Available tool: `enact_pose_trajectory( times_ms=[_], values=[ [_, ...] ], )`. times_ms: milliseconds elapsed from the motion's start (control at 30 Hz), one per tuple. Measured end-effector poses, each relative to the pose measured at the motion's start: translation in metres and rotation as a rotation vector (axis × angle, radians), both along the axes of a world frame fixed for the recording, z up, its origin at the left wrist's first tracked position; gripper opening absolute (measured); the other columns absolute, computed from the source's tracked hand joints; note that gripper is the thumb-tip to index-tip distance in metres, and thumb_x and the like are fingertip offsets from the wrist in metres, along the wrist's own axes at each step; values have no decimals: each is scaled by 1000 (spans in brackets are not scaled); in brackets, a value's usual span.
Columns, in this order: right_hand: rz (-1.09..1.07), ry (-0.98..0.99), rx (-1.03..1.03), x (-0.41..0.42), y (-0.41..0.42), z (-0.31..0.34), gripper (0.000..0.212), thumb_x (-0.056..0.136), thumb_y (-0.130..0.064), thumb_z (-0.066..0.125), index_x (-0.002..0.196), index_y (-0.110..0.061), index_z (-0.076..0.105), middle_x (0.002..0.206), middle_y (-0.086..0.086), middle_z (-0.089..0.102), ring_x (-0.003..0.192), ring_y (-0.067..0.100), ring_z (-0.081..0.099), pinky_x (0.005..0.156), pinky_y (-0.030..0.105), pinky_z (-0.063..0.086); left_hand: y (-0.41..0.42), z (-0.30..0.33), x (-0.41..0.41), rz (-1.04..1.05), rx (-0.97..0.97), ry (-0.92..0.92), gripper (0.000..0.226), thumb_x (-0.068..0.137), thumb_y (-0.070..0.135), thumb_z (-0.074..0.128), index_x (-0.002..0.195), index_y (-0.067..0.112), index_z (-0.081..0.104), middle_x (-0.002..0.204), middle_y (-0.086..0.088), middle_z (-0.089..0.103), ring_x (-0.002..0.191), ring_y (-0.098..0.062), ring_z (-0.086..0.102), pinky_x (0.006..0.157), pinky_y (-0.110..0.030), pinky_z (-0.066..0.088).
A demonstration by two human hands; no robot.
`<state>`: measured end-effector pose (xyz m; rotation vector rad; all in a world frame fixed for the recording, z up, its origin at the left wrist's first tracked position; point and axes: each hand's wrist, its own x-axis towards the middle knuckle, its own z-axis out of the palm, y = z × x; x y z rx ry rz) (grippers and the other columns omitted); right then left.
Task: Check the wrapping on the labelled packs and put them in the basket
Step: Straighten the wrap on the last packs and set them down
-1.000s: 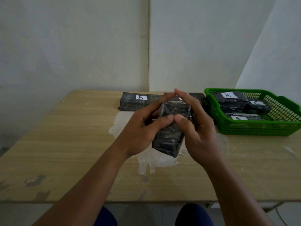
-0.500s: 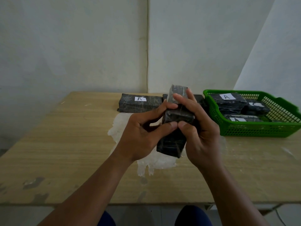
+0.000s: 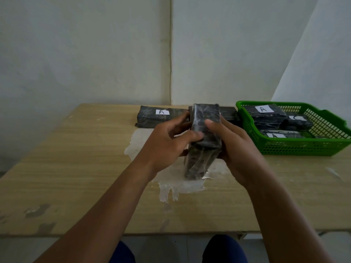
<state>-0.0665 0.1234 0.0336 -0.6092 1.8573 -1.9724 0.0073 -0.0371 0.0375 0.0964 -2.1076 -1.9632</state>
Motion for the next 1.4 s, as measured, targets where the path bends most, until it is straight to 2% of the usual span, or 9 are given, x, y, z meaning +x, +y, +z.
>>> enact_pose_trajectory(
  times_ms=[100,233,367,500,667,767,867,1000,1400],
  values=[
    [95,33,63,-4,2,5,52,82,-34,72,133,-26,69,124,2,76,121,29,69,109,61,49,-2,9,-2,60,-41,-7,25,100,20,65,119,28,78,103,7,81,97,-7,76,72,-24,62],
    [43,2,122,-9,-6,13,33,76,-35,69,104,-21,77,109,10,78,113,36,71,106,67,50,-6,15,-6,75,-90,-60,21,99,25,64,87,26,81,88,6,79,85,-13,76,74,-36,65],
    [14,5,160,-6,-11,20,12,89,-26,68,93,-20,77,92,2,77,106,33,71,104,64,52,-6,15,-8,113,-92,-36,28,97,23,64,74,24,79,82,1,75,76,-14,72,73,-41,64],
    [15,30,152,-2,-12,18,15,95,-22,64,101,-28,77,92,-8,78,107,24,70,99,52,57,-4,13,-8,142,-104,-19,24,97,20,65,79,23,80,83,2,77,74,-11,71,72,-39,64],
    [97,218,182,7,-3,7,49,84,-54,74,126,-63,51,111,-36,72,108,-12,68,79,10,55,-10,18,-7,172,-106,-3,34,96,21,64,66,32,76,73,11,74,68,-5,72,63,-32,60],
    [-29,385,238,1,-2,-4,104,63,-68,89,151,-38,44,132,-22,65,121,0,64,98,27,56,-10,20,-6,121,-97,0,19,97,25,65,89,33,81,84,8,79,73,-11,77,59,-30,58],
    [-106,364,131,-4,1,-2,106,52,-63,89,144,-27,51,134,-11,66,125,7,65,102,41,59,-19,14,-8,-6,-119,1,37,92,48,68,128,40,72,110,10,80,96,-13,79,74,-31,62],
    [-108,404,127,-10,8,1,113,45,-74,92,141,-25,56,130,-10,71,121,6,68,101,38,61,-34,-3,-11,-100,-251,32,76,76,59,75,147,47,52,142,11,66,131,-6,62,110,-42,52],
    [-30,291,72,-3,1,-3,93,57,-66,90,138,-32,60,127,-10,74,121,9,69,106,46,56,-21,-23,-19,87,-144,297,55,81,44,74,132,25,63,118,7,78,112,-12,74,86,-30,61]
  ],
)
